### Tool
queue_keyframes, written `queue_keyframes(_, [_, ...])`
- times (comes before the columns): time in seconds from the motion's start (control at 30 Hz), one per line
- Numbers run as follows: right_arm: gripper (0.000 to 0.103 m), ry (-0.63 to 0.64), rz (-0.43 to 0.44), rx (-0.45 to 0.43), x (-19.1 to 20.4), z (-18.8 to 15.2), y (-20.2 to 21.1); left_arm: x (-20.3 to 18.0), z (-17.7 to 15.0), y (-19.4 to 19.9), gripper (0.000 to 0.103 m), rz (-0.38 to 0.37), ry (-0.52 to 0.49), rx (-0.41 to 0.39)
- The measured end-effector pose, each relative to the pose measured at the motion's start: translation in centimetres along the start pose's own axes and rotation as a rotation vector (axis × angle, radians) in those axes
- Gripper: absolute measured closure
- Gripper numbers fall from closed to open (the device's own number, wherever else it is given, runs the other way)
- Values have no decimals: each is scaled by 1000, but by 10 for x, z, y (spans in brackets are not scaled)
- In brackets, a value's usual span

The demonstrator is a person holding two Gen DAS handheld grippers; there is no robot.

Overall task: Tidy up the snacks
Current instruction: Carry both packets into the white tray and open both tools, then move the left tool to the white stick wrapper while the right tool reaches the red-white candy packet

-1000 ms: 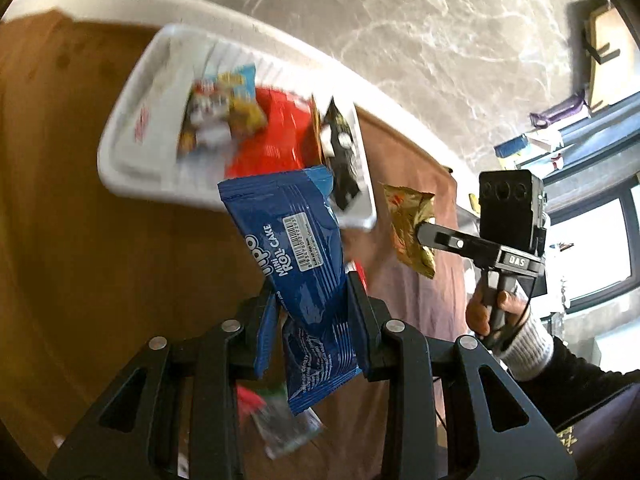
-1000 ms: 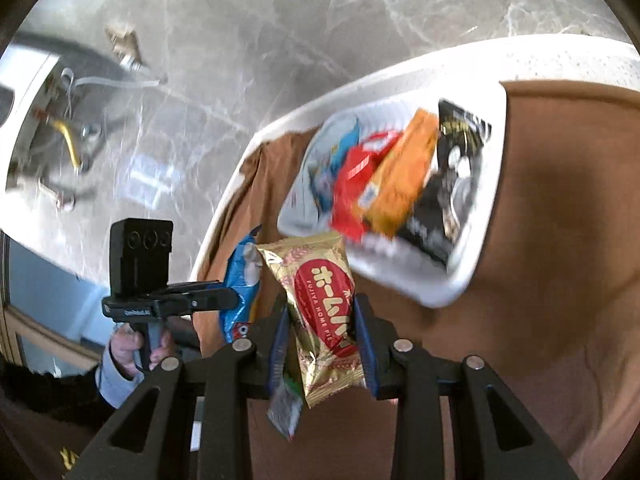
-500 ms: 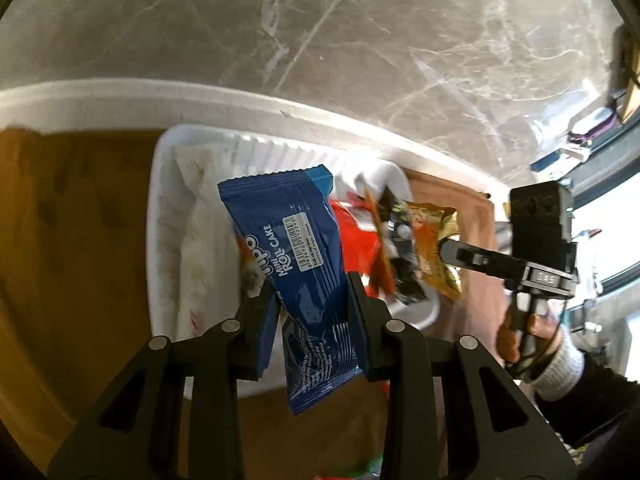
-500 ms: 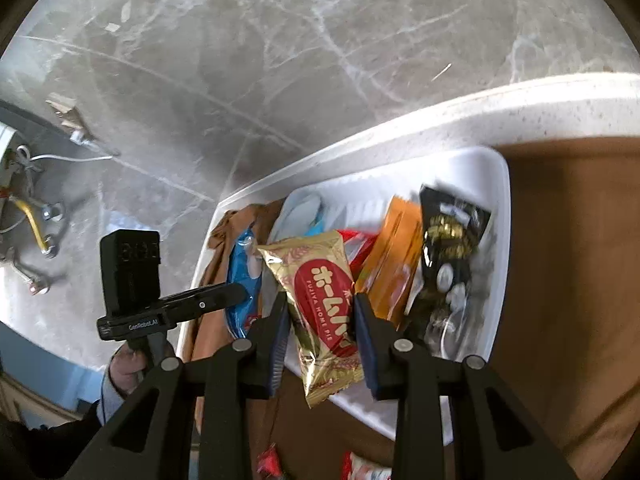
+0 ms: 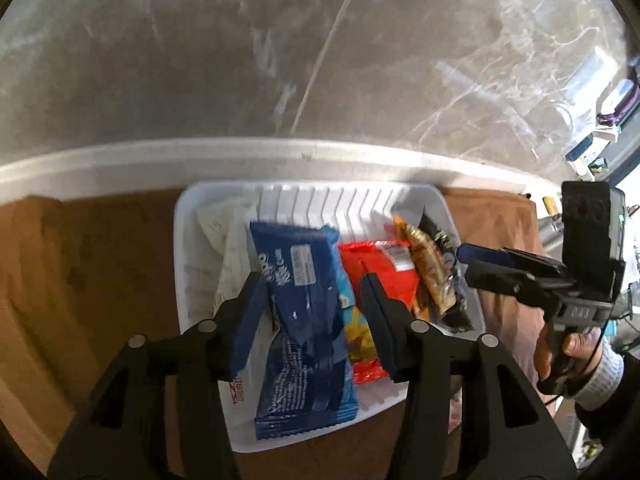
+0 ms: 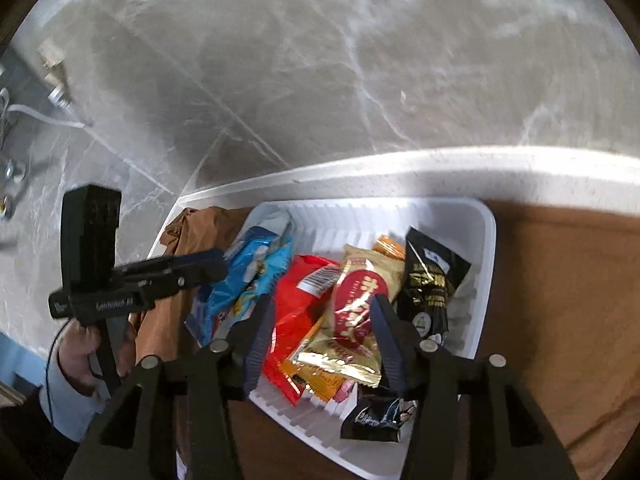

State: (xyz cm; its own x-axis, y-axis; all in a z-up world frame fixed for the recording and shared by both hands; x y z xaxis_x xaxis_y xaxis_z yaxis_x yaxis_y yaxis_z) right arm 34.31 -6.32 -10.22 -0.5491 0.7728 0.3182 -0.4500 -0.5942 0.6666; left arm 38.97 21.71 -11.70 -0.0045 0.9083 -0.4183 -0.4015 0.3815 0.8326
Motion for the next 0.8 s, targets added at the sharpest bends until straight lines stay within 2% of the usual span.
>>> queue_keyframes(0.17, [46,144,-3,-9,26,-5,25,-18,-10,33,50,2,-30,-75])
queue_keyframes(0.27, [43,259,15,20,47,-17,37,-24,-27,52,50,-30,-31,-91])
queue_keyframes(0.37, [42,395,51,90,72,-36,42,-27,-53,66,50,-27,-44,-86])
queue_keyframes(0.57, [42,614,118,295,90,-83,30,-16,-114,77,50,-22,20,-26])
queue_keyframes(0.67, [42,722,114,367,93,-96,22,-3,-146,83,50,-23,94,13])
queue_keyframes(0.8, [42,807,145,427,86,-104,15,17,-187,89,50,-8,175,44])
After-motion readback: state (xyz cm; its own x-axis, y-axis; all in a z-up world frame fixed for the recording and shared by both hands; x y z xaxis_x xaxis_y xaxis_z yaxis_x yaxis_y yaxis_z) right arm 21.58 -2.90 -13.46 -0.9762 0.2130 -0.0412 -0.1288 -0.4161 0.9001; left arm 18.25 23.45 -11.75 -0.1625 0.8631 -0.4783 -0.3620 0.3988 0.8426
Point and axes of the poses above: each gripper's, at about its wrist camera, not at the fingertips, and y roughly against the way its jaws point, x to its left, z to its top, the point moved 1 cm from there along -y, roughly the way its jaws point, and after that the axes turned 15 degrees about y, right-handed, at the moved point
